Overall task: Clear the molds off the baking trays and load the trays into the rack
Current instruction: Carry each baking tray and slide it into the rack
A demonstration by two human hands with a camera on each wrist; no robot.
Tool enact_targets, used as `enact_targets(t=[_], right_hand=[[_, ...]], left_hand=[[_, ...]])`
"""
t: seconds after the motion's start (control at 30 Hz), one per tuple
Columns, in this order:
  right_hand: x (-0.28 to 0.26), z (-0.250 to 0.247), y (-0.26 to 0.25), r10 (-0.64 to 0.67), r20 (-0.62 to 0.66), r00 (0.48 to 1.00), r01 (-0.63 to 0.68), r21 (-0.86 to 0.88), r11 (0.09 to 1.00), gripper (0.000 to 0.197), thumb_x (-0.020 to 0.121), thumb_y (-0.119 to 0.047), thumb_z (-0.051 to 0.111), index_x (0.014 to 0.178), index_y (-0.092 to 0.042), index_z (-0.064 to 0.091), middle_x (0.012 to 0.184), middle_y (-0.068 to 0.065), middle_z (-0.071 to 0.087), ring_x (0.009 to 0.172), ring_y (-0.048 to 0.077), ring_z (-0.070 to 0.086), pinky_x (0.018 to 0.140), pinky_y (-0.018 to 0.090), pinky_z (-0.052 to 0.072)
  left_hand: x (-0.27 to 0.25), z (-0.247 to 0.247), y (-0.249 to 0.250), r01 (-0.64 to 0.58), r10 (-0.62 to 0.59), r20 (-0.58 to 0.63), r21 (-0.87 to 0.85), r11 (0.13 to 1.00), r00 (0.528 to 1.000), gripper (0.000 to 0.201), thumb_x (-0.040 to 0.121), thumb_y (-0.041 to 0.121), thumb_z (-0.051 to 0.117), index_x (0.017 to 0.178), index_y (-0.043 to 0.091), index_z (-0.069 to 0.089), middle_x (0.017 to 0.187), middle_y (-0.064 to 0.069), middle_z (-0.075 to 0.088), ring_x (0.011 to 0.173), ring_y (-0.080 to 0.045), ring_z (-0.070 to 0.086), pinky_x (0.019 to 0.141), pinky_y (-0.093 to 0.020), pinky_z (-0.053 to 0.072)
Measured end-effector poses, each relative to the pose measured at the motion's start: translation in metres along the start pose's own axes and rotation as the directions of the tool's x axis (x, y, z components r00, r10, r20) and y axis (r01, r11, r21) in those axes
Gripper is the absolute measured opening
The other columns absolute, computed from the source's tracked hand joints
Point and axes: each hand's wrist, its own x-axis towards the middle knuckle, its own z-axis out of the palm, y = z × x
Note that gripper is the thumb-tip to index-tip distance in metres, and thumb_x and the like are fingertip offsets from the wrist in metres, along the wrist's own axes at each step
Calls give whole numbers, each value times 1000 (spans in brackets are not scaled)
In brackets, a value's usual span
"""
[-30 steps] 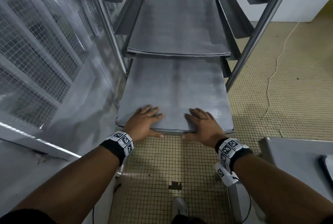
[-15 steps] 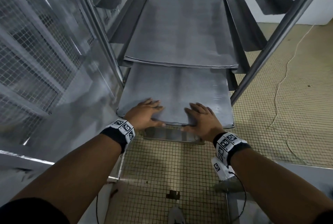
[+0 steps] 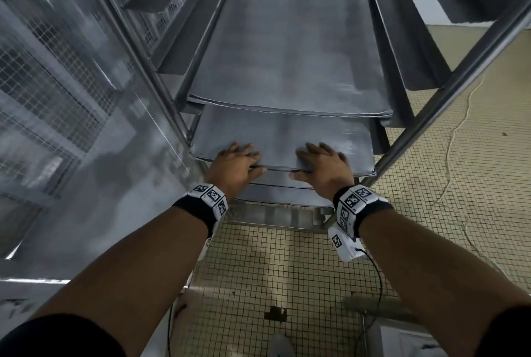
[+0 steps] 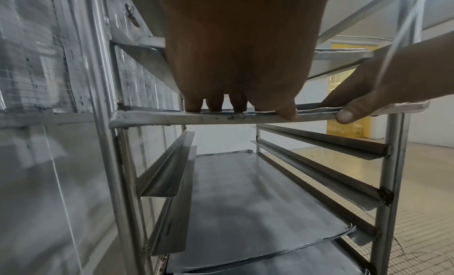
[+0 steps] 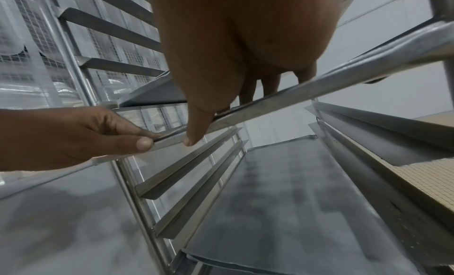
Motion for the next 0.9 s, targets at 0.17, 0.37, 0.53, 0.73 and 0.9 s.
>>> enact_targets(t=[0.17,0.37,0.53,0.73,0.9], right_hand=[[20,-5,3,24,-11,1000,-25,-11,1000,69,87,-69,56,148,-45,36,163,-16,23,152,18,13,118,51,17],[42,-9,11,17,28,999,-19,52,998,72,86,-71,56,150,-44,35,164,-16,19,153,18,9,120,55,11],[56,-11,20,9,53,999,-14,87,996,68,91,-72,46,152,-45,32,165,-18,13,154,15,3,122,54,3],[42,2,-5,75,-138,988,-74,14,997,41,98,-57,41,138,-46,46,161,-8,30,151,26,18,116,56,15],[-18,41,-14,161,-97,982,-162,-1,987,74,100,-61,29,156,-37,-13,162,4,-30,148,31,-28,117,55,-14]], left_hand=[[22,-1,-4,3,-3,-12,4,1000,1000,59,100,59,41,149,28,46,162,2,31,151,-29,19,120,-44,20],[44,-2,-8,16,-16,-3,3,1000,1000,60,99,59,42,150,29,43,163,3,29,152,-28,18,120,-44,20],[63,-1,-13,23,-23,4,-8,1000,1000,60,98,60,45,150,29,44,163,2,29,152,-29,19,121,-45,19],[65,4,-7,102,-103,12,51,993,995,65,98,63,37,156,35,28,167,6,12,153,-36,2,122,-58,3],[1,37,6,80,-87,47,140,987,995,91,94,69,37,153,34,-24,158,1,-38,144,-34,-37,115,-60,-16]])
